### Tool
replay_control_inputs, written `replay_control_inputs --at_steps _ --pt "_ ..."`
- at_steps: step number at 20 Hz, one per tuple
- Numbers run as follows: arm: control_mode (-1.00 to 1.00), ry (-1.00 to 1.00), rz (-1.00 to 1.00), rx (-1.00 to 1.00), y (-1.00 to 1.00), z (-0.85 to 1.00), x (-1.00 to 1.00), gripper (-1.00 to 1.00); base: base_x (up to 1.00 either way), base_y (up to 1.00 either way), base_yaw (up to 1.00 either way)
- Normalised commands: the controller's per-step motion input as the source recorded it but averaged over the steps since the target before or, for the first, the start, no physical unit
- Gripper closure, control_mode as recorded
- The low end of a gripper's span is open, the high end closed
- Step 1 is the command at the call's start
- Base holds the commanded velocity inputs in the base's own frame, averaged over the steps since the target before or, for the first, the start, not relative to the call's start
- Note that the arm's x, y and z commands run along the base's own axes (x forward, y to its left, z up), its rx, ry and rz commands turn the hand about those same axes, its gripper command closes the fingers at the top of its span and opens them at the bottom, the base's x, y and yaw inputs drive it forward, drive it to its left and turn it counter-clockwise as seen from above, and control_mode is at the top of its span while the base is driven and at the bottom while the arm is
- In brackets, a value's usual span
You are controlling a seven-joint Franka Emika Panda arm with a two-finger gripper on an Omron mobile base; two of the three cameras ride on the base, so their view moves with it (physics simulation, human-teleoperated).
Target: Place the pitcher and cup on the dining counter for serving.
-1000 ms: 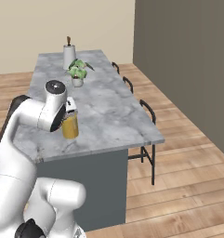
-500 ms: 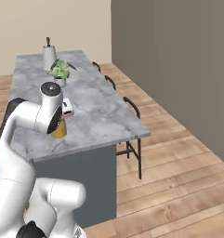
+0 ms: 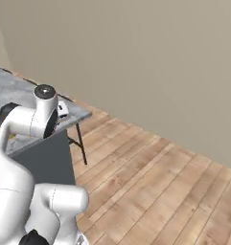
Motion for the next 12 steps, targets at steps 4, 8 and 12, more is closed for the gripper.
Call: replay_control_inputs --at_steps 4,8,12 --pt "1.00 0.00 0.00 0.00 0.00 0.00 0.00 -1.00 -0.71 0.21 -0.85" --pt "1.00 0.00 0.00 0.00 0.00 0.00 0.00 -1.00 -0.75 0.20 -0.84" --pt "1.00 0.00 0.00 0.00 0.00 0.00 0.00 -1.00 -0.72 0.16 -0.85"
